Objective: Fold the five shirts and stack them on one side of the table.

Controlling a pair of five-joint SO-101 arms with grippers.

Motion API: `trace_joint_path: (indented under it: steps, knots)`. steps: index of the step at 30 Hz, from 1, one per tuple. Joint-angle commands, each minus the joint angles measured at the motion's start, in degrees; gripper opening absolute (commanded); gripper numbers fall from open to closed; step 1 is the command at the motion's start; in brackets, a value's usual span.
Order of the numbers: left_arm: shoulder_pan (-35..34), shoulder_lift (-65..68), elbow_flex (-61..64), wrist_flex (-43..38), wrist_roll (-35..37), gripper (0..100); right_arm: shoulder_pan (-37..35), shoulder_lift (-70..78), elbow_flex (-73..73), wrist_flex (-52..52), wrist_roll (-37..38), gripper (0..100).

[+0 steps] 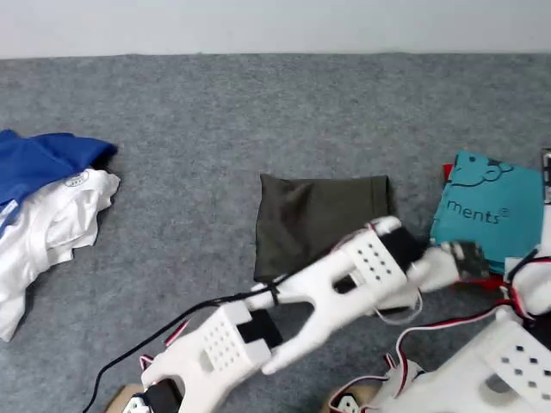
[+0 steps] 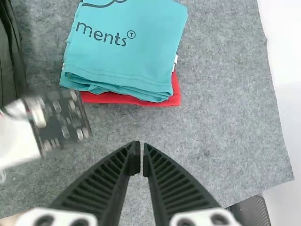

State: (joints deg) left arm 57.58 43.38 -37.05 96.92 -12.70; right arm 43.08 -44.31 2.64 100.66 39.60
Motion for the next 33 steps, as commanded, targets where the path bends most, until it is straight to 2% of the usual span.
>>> trace_joint_path:
  steps: [1,10,16,21,29,33]
  knots:
    - [1.1,-1.6,-0.8,2.8,-1.6,1,0.0,-0.2,-0.1,2.1,0.6,2.6]
    - [-6.9,-13.2,-4.7,3.3,-1.2,1,0.0,-0.2,-0.1,2.1,0.6,2.6]
    - [-11.9,-7.6,-4.7,0.8,-1.1,1,0.0,-0.2,-0.1,2.1,0.6,2.6]
    - [-9.8,2.4,-5.1,-2.2,-1.5,1,0.0,-0.2,-0.1,2.1,0.6,2.6]
    - [-2.1,8.4,-8.3,1.7,-1.5,1,0.0,-0.2,-0.1,2.1,0.6,2.6]
    - [-1.1,8.4,-13.4,3.7,-1.4,1,0.0,-0.2,-0.1,2.1,0.6,2.6]
